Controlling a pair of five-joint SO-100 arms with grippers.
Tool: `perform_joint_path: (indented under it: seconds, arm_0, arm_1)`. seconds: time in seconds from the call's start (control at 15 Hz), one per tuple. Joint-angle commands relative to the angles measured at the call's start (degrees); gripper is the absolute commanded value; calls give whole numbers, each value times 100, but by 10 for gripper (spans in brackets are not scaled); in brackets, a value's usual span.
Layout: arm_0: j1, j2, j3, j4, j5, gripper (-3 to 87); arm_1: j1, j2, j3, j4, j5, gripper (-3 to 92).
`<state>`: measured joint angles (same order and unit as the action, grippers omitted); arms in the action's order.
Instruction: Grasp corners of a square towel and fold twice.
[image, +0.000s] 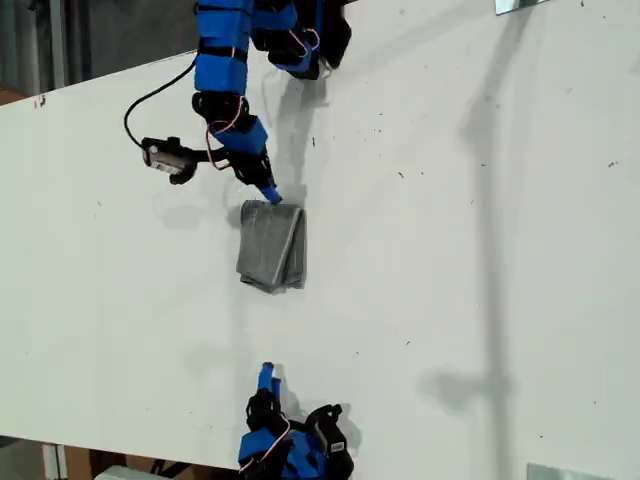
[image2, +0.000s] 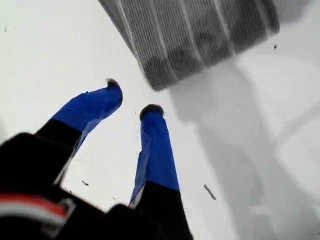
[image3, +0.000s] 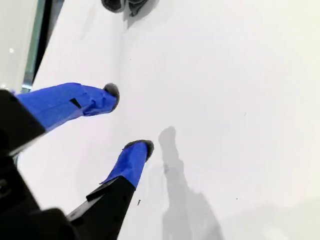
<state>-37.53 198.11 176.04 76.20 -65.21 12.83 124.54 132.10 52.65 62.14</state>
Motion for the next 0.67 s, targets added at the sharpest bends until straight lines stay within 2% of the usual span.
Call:
perform_joint_path:
  seconds: [0.0,0.13,0.2,0.27,0.33,0.47,0.53,0.6]
  arm_0:
    - [519,44,18,-53,-483,170]
    - [1195,44,211,-88,-1239,153]
    - [1652,53,246,-290,-1345,74]
    - [1960,53,264,-369,-1459,53]
    - [2285,53,264,-457,-1239,52]
    - [2751,53,264,-536,-26,51]
    - [2760,53,264,-193,-105,51]
    - [2769,44,264,-176,360,51]
  arm_1:
    - [-527,2048,2101,-237,1090,123]
    - [-1257,3006,2637,149,1740,123]
    - [-1459,3129,2777,343,2039,123]
    - [-1529,3305,2936,677,2364,123]
    - [-1626,3718,3085,1134,2663,123]
    - [-2039,5555,3322,2505,3305,66]
    - [-2197,6434,3437,2804,2979,72]
    - [-2241,6302,3349,2804,2953,80]
